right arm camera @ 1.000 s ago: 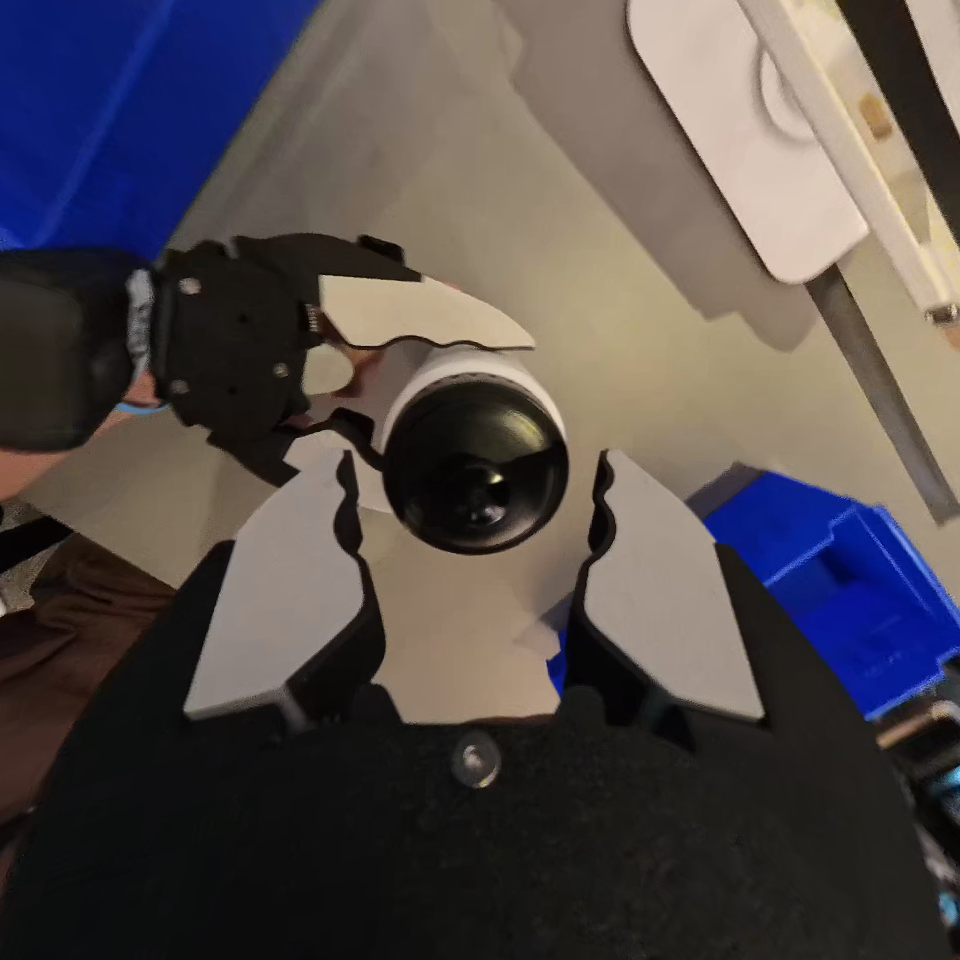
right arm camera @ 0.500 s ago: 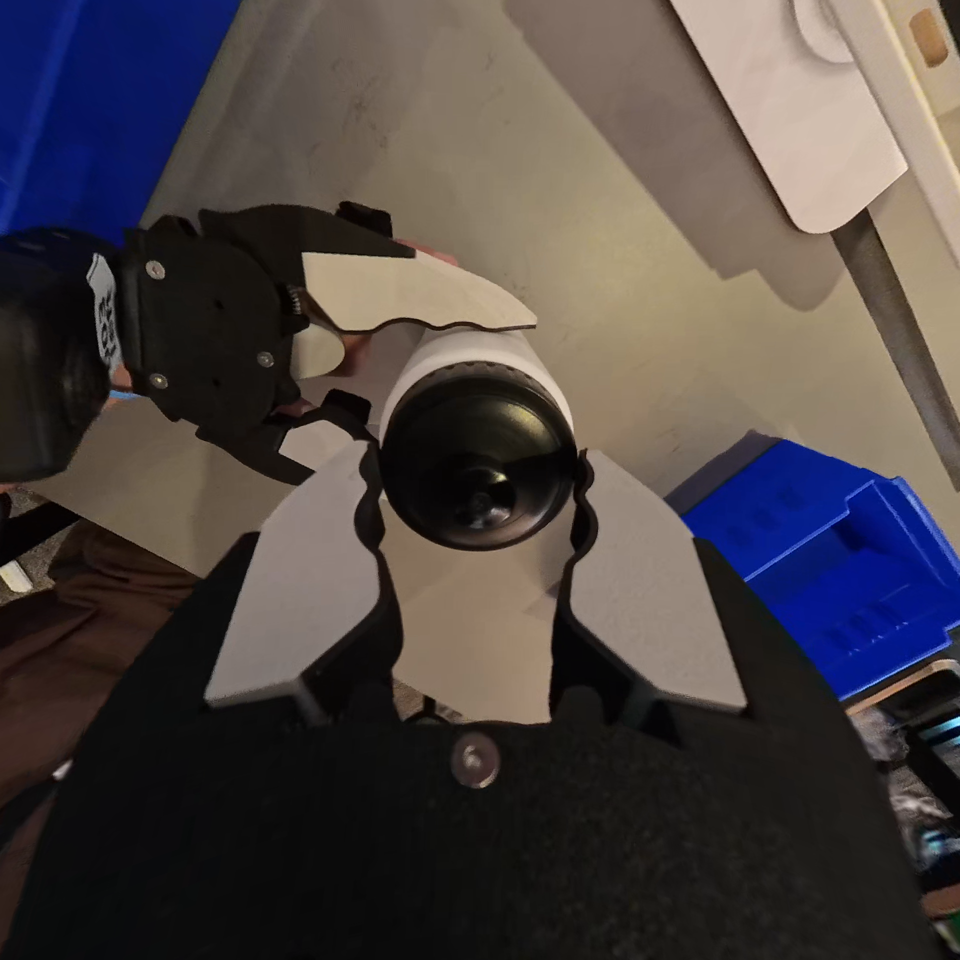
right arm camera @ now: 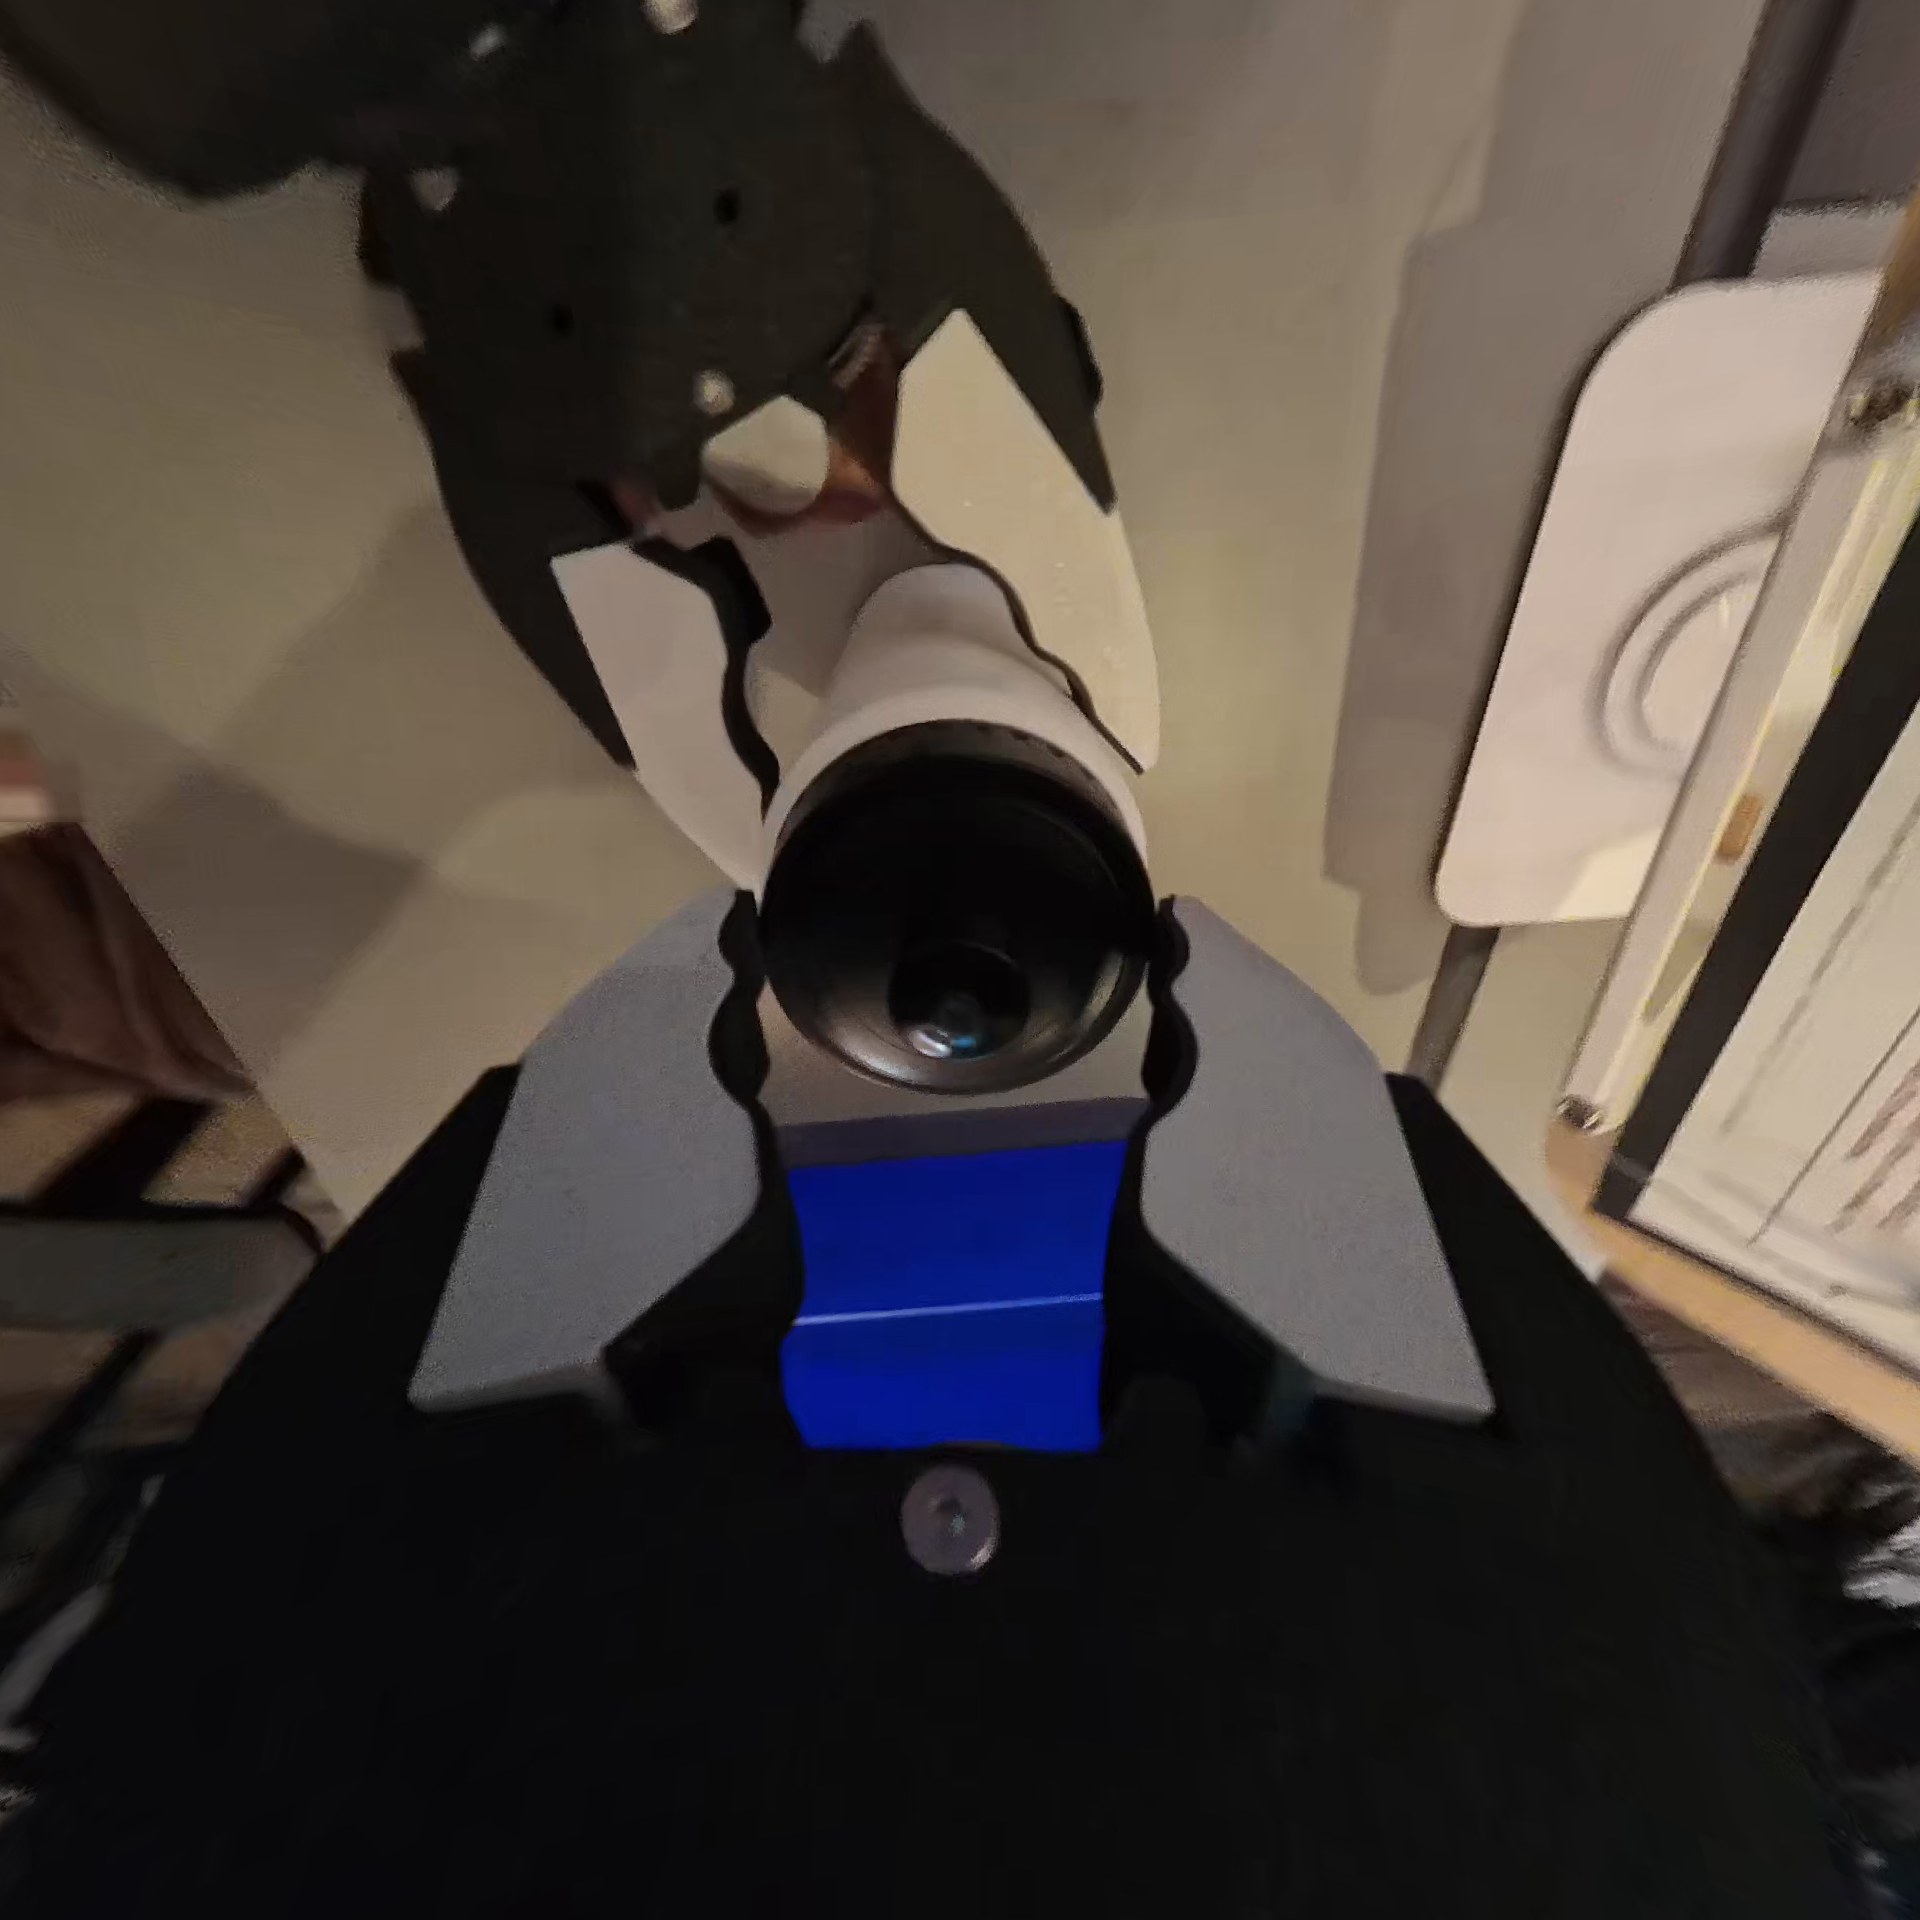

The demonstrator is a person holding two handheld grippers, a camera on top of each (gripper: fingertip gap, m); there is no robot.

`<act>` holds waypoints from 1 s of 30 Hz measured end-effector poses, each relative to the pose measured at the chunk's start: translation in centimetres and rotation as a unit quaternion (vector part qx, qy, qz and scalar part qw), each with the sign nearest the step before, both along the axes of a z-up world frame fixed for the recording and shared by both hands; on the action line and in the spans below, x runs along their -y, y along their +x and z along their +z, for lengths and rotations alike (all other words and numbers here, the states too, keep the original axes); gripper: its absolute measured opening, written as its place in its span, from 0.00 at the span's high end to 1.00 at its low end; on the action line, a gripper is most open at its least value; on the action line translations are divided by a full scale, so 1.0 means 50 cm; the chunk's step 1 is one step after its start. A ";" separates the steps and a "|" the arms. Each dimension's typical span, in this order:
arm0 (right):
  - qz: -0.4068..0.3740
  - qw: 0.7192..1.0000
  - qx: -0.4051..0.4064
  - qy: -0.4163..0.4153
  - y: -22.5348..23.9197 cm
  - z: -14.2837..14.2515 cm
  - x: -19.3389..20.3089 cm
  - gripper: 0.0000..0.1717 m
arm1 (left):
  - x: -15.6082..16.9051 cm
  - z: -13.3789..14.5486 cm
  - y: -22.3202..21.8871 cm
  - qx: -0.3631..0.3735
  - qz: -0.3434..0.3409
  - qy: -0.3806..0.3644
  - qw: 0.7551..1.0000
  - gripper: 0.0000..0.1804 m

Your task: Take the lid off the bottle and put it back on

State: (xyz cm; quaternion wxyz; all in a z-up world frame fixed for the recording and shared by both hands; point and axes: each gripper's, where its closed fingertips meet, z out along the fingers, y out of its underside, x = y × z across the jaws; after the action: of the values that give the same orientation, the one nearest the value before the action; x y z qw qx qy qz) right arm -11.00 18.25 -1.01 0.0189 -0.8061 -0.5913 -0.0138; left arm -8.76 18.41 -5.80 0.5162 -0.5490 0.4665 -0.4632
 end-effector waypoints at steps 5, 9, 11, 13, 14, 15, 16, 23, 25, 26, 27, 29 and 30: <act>0.188 0.982 0.015 -0.003 -0.001 0.000 0.001 0.59 | 0.005 0.000 -0.001 -0.005 -0.003 0.003 1.000 0.53; 0.273 0.962 0.019 -0.007 0.001 0.000 0.006 0.58 | 0.011 0.000 0.002 -0.004 -0.008 -0.001 1.000 0.53; 0.271 0.962 0.028 -0.008 0.003 0.000 0.008 0.58 | 0.014 0.000 0.003 -0.002 -0.009 -0.001 1.000 0.53; 0.259 0.965 0.033 -0.001 0.004 0.000 0.011 0.58 | 0.016 0.000 0.005 -0.002 -0.007 0.000 1.000 0.53; 0.242 0.970 0.035 0.006 0.003 0.000 0.011 0.58 | 0.016 0.000 0.005 -0.004 -0.005 0.000 1.000 0.53; 0.224 0.974 0.039 0.008 0.003 0.001 0.016 0.55 | 0.015 0.000 0.005 -0.004 -0.004 -0.002 1.000 0.53; 0.207 0.978 0.036 0.003 0.001 0.004 0.025 0.50 | 0.015 0.000 0.006 -0.002 -0.004 -0.003 1.000 0.53; -0.016 0.995 -0.073 0.062 -0.042 0.062 0.003 0.43 | 0.014 0.000 0.005 0.002 0.004 -0.001 1.000 0.53; -0.135 0.985 -0.092 0.062 -0.035 0.068 -0.015 0.42 | 0.014 0.001 0.006 0.004 0.009 -0.002 1.000 0.53; -0.192 0.975 -0.093 0.054 -0.028 0.066 -0.017 0.41 | 0.014 0.001 0.005 0.005 0.012 -0.001 1.000 0.53; -0.248 0.964 -0.086 0.043 -0.018 0.062 -0.016 0.40 | 0.014 0.001 0.006 0.004 0.015 -0.001 1.000 0.53; -0.318 0.944 -0.081 0.019 -0.017 0.053 -0.008 0.35 | 0.014 0.001 0.005 0.004 0.018 -0.001 1.000 0.53; -0.346 0.935 -0.079 0.018 -0.017 0.048 -0.007 0.35 | 0.014 0.001 0.005 0.005 0.020 -0.001 1.000 0.53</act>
State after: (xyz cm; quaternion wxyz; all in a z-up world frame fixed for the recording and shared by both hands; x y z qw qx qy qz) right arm -11.83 18.61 1.38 0.0736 -0.9588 -0.2724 0.0337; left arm -8.49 17.73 -5.75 0.5268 -0.5564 0.4528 -0.4560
